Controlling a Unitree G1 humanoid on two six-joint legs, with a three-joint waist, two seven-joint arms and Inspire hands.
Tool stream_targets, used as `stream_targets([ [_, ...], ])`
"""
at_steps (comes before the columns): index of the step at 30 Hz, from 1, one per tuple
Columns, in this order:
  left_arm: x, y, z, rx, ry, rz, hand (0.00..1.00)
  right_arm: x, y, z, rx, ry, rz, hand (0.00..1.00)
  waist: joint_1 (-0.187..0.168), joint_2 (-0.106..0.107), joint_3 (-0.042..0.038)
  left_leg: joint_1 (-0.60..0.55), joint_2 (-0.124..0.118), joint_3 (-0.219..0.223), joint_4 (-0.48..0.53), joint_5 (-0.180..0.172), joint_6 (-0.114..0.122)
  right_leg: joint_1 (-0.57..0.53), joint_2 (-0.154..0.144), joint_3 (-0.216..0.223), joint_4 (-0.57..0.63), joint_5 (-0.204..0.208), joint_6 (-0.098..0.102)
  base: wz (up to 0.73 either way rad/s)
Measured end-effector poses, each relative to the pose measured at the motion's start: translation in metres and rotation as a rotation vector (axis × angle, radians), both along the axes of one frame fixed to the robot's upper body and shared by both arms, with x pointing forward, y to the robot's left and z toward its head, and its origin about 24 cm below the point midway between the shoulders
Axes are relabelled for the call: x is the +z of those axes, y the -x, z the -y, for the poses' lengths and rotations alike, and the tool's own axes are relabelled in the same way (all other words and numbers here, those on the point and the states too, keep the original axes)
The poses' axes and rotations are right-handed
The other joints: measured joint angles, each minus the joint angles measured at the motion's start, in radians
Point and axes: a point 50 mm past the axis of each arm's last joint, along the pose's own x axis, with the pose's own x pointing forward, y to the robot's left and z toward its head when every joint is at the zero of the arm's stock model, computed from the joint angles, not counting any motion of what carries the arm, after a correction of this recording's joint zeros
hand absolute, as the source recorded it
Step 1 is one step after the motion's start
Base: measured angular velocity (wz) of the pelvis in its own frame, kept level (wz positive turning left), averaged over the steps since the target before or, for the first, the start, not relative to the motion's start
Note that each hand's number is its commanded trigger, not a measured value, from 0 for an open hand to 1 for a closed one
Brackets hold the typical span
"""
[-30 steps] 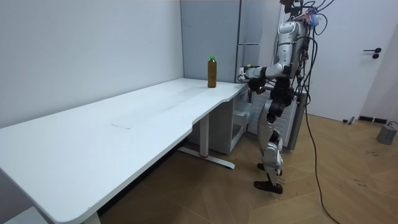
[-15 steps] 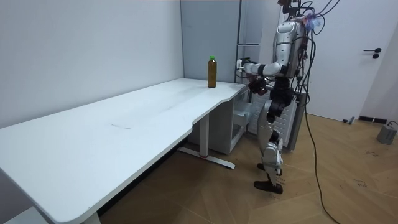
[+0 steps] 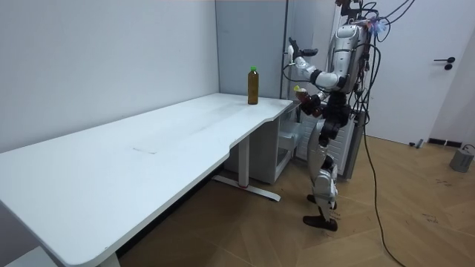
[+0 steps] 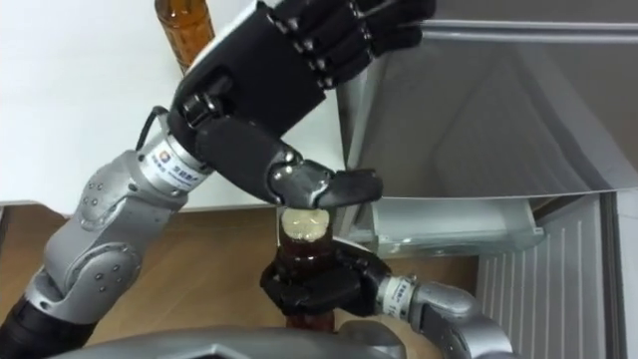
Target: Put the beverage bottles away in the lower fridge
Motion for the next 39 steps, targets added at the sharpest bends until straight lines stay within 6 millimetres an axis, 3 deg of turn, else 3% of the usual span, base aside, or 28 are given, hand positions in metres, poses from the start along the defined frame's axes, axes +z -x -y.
stream_targets([
  [4,0.014,-0.003,-0.013,0.044,0.058,0.049,0.0,0.001,0.0,0.002,-0.025,0.001,0.008,1.0,0.01,0.01,-0.0045,0.009,0.0,0.004,-0.002,0.0,0.0,0.003,0.001,0.007,0.003,0.0,0.0,-0.04],
  [10,0.045,-0.003,-0.043,0.17,0.145,0.2,0.0,-0.004,0.012,0.008,-0.03,0.041,-0.014,1.0,0.056,0.016,-0.0001,0.027,-0.001,0.008,-0.014,0.0,0.0,0.016,0.001,0.01,0.001,0.0,0.0,0.0],
  [13,0.06,0.001,-0.061,0.243,0.18,0.284,0.0,-0.004,0.014,0.02,-0.054,0.086,-0.006,1.0,0.08,0.022,0.0036,0.034,-0.002,0.006,-0.019,0.0,0.0,0.023,0.0,0.01,-0.002,-0.001,0.001,0.02],
  [18,0.087,0.011,-0.093,0.385,0.25,0.43,0.0,-0.006,0.025,0.033,-0.137,0.112,-0.025,1.0,0.146,0.026,0.0027,0.05,-0.002,0.005,-0.032,0.0,0.0,0.034,0.001,0.007,-0.003,-0.004,0.005,0.01],
  [27,0.108,0.028,-0.146,0.698,0.349,0.559,0.0,-0.011,0.046,0.034,-0.237,0.096,-0.06,1.0,0.219,0.018,-0.0089,0.086,-0.006,-0.01,-0.052,0.0,0.0,0.083,-0.003,-0.022,-0.031,-0.006,0.009,0.05],
  [32,0.115,0.044,-0.175,0.971,0.421,0.598,0.0,-0.013,0.052,0.04,-0.299,0.113,-0.067,1.0,0.245,0.038,-0.0065,0.096,-0.01,-0.026,-0.051,0.0,0.0,0.098,-0.003,-0.045,-0.039,-0.007,0.009,0.1],
  [34,0.114,0.049,-0.182,1.086,0.402,0.602,0.0,-0.013,0.052,0.044,-0.319,0.133,-0.068,1.0,0.254,0.042,-0.0095,0.103,-0.01,-0.028,-0.054,0.0,0.0,0.101,-0.003,-0.053,-0.041,-0.007,0.009,0.05],
  [37,0.103,0.055,-0.198,1.337,0.319,0.563,0.0,-0.009,0.052,0.051,-0.365,0.164,-0.047,1.0,0.258,0.058,-0.0073,0.114,-0.012,-0.039,-0.055,0.001,0.0,0.124,-0.004,-0.077,-0.057,-0.007,0.009,0.11],
  [39,0.082,0.058,-0.217,1.555,0.274,0.427,0.0,-0.007,0.049,0.058,-0.406,0.194,-0.036,1.0,0.235,0.061,-0.0058,0.119,-0.014,-0.056,-0.056,0.001,0.0,0.133,-0.005,-0.097,-0.056,-0.009,0.012,0.19],
])
